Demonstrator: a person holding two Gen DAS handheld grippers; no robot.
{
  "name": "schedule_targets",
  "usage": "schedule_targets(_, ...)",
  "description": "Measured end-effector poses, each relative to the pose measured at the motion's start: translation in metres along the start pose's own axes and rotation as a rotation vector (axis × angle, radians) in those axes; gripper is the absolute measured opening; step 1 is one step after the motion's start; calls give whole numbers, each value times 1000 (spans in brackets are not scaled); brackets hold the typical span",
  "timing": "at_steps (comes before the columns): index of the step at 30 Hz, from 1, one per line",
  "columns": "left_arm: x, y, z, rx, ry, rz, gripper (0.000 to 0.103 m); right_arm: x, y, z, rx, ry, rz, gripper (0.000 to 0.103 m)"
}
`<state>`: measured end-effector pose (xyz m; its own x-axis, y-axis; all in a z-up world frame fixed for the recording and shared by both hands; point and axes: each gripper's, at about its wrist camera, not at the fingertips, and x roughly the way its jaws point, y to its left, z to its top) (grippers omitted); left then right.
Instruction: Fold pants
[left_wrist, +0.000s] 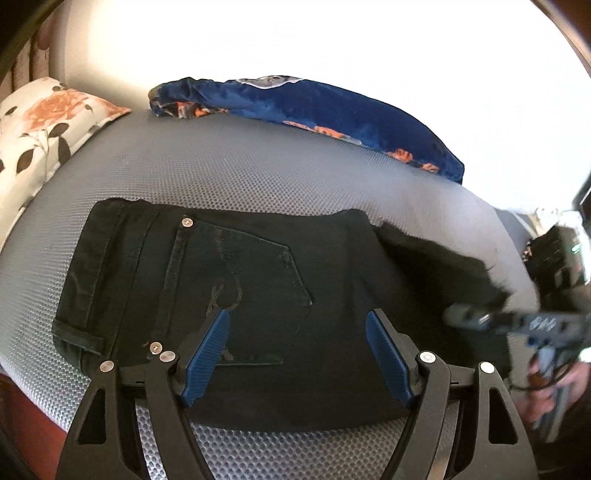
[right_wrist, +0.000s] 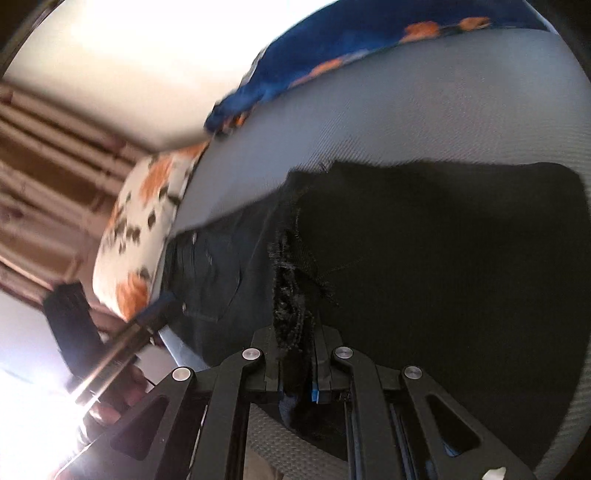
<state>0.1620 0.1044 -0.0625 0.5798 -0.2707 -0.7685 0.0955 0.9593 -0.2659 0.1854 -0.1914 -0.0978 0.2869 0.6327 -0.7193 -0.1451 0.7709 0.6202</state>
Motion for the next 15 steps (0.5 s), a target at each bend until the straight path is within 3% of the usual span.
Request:
schedule_targets(7,-4,-6,4,-8,27,-104,76,37,19,-17,-87,94,-63,17)
schedule_targets(11,1,-13,7,-16,60,-168,76,37,20,-23,-93,119,-45,37)
schedule_targets(15,8,-17,6,-43,104,-226,76,17,25,-32,-127,113,-44,45)
